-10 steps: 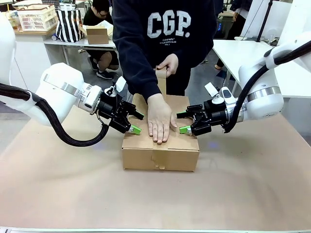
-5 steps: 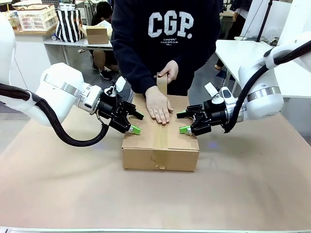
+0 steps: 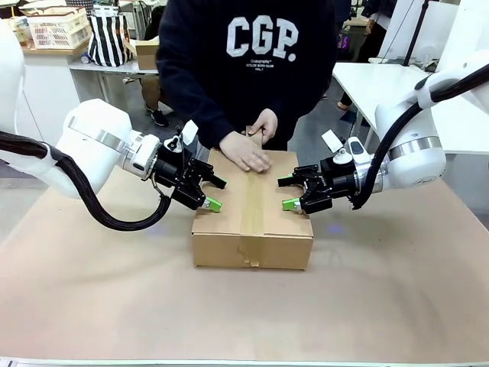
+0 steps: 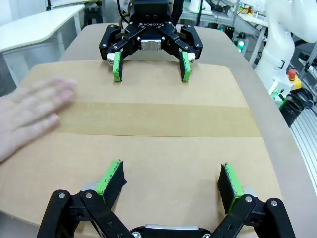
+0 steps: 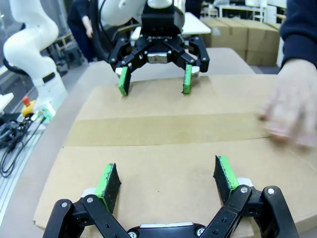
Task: Pack the gift set into the box.
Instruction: Press and hold the closed box until the human finishes sealing it.
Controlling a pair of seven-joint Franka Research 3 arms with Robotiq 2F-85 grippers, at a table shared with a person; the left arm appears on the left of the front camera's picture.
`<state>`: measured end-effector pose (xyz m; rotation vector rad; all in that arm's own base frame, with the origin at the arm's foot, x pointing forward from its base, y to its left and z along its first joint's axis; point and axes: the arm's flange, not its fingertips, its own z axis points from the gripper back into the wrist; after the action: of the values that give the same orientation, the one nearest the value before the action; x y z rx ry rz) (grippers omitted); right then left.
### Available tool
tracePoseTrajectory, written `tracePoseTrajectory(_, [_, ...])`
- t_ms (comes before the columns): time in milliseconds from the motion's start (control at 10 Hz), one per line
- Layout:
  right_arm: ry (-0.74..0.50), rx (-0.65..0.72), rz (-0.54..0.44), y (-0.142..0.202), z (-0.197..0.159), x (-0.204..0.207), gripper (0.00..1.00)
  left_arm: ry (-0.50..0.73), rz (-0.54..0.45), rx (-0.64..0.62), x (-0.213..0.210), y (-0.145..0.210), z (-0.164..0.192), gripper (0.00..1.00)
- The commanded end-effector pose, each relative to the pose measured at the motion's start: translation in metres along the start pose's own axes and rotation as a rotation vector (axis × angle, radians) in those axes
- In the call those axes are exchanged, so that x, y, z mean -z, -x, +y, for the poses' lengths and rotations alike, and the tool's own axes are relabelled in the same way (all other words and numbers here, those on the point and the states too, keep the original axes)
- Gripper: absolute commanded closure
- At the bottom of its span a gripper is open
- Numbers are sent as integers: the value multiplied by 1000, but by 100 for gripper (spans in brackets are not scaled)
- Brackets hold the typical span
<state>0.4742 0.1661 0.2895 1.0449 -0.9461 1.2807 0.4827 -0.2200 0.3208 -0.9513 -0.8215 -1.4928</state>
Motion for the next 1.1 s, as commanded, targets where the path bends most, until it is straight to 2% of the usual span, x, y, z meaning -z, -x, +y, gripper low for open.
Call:
tracePoseTrajectory(0, [0,-6,3,2,1,0,0,5,4,5,3,3,-2,0])
tracePoseTrajectory(1000, [0,-6,3,2,1,0,0,5,4,5,3,3,-2,0])
